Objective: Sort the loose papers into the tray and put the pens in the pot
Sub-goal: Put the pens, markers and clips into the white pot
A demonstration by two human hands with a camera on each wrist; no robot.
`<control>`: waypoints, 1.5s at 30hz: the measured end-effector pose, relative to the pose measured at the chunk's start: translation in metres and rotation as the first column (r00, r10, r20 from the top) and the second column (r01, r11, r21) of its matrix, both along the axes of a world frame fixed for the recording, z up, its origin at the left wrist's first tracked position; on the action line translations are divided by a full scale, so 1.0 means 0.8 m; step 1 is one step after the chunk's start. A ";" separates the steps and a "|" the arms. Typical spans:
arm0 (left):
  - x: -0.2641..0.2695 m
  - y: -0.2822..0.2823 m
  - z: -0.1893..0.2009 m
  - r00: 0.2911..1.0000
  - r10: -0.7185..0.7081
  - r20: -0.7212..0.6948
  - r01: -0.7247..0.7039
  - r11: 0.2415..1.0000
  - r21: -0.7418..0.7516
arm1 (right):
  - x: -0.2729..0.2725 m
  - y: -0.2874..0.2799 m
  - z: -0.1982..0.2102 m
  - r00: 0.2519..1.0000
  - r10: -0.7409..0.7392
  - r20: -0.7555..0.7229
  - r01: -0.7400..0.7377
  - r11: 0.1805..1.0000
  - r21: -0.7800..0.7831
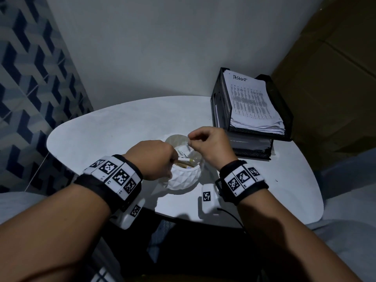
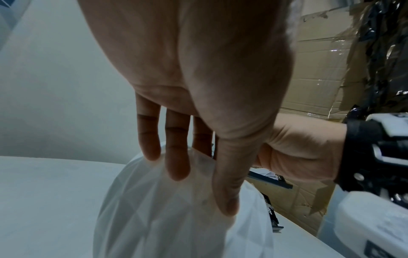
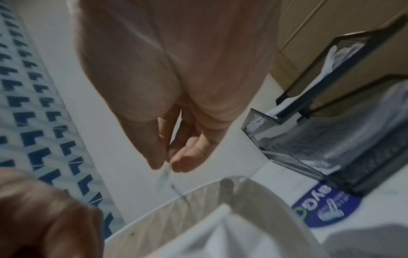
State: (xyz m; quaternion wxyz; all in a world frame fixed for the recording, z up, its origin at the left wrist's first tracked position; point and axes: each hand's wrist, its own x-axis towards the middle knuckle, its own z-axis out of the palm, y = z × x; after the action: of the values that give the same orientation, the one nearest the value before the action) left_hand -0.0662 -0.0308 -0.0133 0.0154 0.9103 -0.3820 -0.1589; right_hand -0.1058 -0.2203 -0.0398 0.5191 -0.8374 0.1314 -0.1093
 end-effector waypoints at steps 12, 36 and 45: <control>0.009 0.009 -0.002 0.999 0.043 -0.003 -0.043 0.999 -0.002 | -0.048 -0.114 -0.119 0.823 -0.321 -0.469 0.137 0.913 -0.383; 0.021 0.022 0.003 0.993 0.100 -0.063 -0.099 0.995 0.017 | 0.060 -0.069 -0.148 0.750 -0.186 -0.635 -0.430 0.593 -0.681; 0.025 0.021 0.001 0.994 0.095 -0.047 -0.093 0.995 0.031 | 0.015 -0.083 -0.159 0.847 -0.238 -0.476 -0.167 0.730 -0.662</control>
State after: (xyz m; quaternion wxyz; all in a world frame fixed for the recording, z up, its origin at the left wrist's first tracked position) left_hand -0.0464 -0.0143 -0.0124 0.0191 0.9232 -0.3359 -0.1857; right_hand -0.0938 -0.2869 -0.1670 0.1157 -0.9617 0.2367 0.0757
